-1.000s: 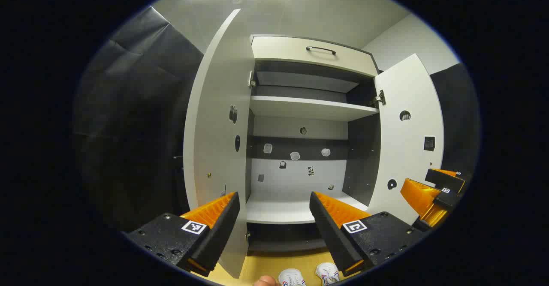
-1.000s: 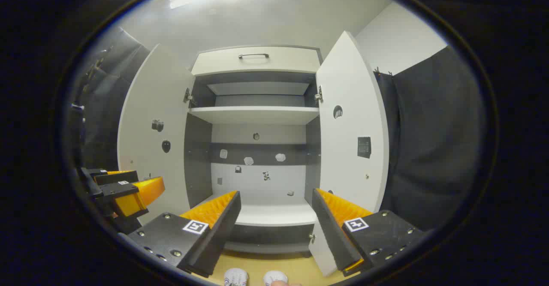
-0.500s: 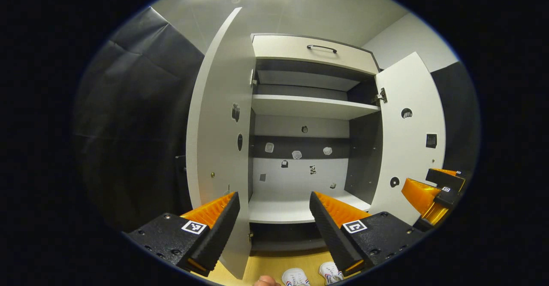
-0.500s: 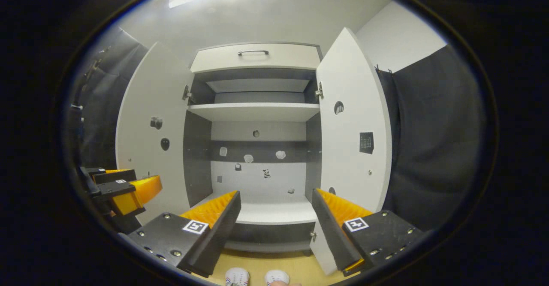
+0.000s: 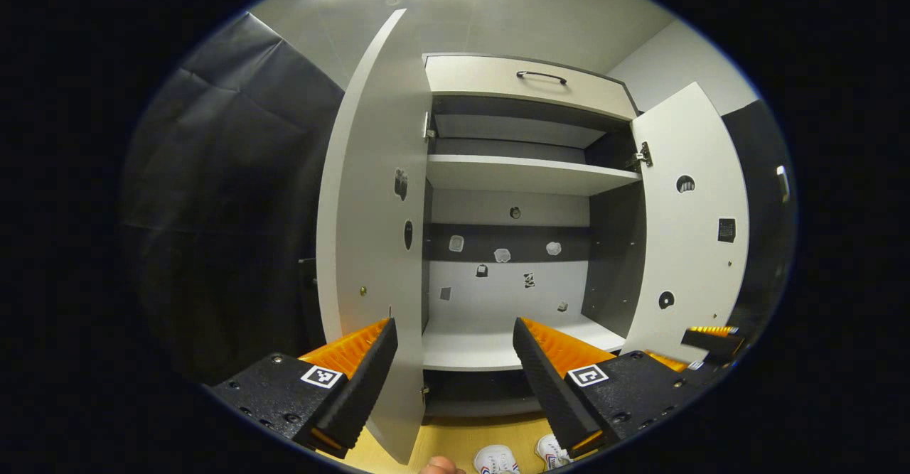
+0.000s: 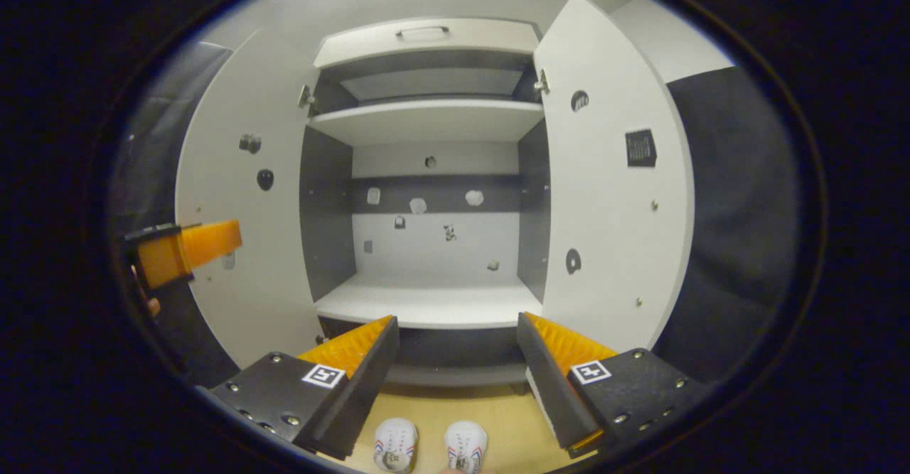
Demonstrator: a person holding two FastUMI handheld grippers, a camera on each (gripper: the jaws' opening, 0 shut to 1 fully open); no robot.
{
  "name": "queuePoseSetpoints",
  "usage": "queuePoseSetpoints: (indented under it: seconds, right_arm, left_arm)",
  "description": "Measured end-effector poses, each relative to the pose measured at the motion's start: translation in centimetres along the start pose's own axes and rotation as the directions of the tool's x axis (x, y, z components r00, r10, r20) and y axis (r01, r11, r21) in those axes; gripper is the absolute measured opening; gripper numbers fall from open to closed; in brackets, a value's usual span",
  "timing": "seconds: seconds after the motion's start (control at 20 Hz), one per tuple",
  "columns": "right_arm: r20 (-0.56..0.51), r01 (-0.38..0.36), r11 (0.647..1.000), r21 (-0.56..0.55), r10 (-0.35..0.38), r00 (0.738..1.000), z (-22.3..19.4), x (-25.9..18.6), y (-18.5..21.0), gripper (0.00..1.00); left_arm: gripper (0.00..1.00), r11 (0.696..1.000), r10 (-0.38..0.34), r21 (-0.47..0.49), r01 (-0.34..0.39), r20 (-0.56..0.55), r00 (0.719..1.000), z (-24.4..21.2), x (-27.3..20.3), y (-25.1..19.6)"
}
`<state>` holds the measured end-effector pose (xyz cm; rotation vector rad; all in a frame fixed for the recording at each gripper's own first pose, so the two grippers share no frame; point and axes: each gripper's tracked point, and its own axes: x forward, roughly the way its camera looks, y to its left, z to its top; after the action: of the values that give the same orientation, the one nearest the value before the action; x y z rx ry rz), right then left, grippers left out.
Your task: Grab one shoe with the right hand and put it into the shoe cabinet, grab the other shoe with the left hand and put it into the shoe cabinet; then close the right door with the right hand and the left door with the left hand.
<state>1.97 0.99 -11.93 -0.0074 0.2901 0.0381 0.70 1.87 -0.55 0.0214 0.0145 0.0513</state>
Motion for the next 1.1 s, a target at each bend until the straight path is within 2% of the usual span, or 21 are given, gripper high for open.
queuePoseSetpoints:
  seconds: [0.15, 0.2, 0.3, 0.4, 0.45, 0.5, 0.55, 0.65, 0.75, 1.1]
  right_arm:
    - [-0.169, -0.016, 1.0, 0.001, 0.016, 0.985, -7.2, 1.6, 0.2, 0.97]
    - [-0.219, -0.019, 1.0, -0.002, 0.019, 0.976, -9.7, 2.0, 0.1, 0.99]
    - [-0.323, -0.025, 1.0, -0.017, 0.018, 0.946, -14.8, 2.7, -0.1, 0.94]
    - [-0.433, -0.035, 0.999, -0.013, 0.026, 0.901, -19.8, 2.9, -0.1, 0.88]
    - [-0.481, -0.04, 0.999, -0.01, 0.03, 0.876, -22.1, 3.0, -0.1, 0.9]
    - [-0.527, -0.046, 0.999, -0.006, 0.036, 0.849, -24.6, 3.2, 0.0, 0.76]
    - [-0.571, -0.055, 0.998, -0.008, 0.04, 0.82, -26.7, 3.1, 0.0, 0.73]
    - [-0.654, -0.077, 0.997, -0.01, 0.051, 0.755, -30.6, 2.6, 0.3, 0.73]
    - [-0.705, -0.096, 0.995, -0.016, 0.056, 0.707, -33.8, 2.6, 0.5, 0.74]
    - [-0.813, -0.128, 0.992, -0.004, 0.071, 0.578, -40.0, 3.1, 1.2, 0.73]
  left_arm:
    - [0.99, 1.0, 0.01, -0.002, -0.01, -0.018, 1.0, -0.7, 0.0, 0.3]
    - [0.99, 1.0, 0.016, -0.001, -0.016, -0.023, 1.0, -0.9, 0.0, 0.5]
    - [0.99, 1.0, 0.026, -0.003, -0.026, -0.032, 0.999, -1.3, -0.1, 0.8]
    - [0.99, 0.999, 0.034, -0.003, -0.034, -0.046, 0.998, -1.8, -0.1, 1.0]
    - [0.99, 0.999, 0.037, -0.001, -0.037, -0.051, 0.998, -2.0, 0.0, 1.0]
    - [0.98, 0.999, 0.041, 0.001, -0.041, -0.054, 0.998, -2.2, 0.0, 1.1]
    - [0.98, 0.999, 0.043, 0.006, -0.043, -0.052, 0.998, -2.2, 0.0, 1.1]
    - [0.97, 0.999, 0.045, 0.004, -0.045, -0.061, 0.997, -2.6, 0.0, 0.9]
    - [0.98, 0.999, 0.05, -0.003, -0.051, -0.074, 0.996, -3.0, -0.1, 1.0]
    - [0.98, 0.998, 0.062, 0.002, -0.062, -0.07, 0.996, -3.0, 0.0, 1.1]
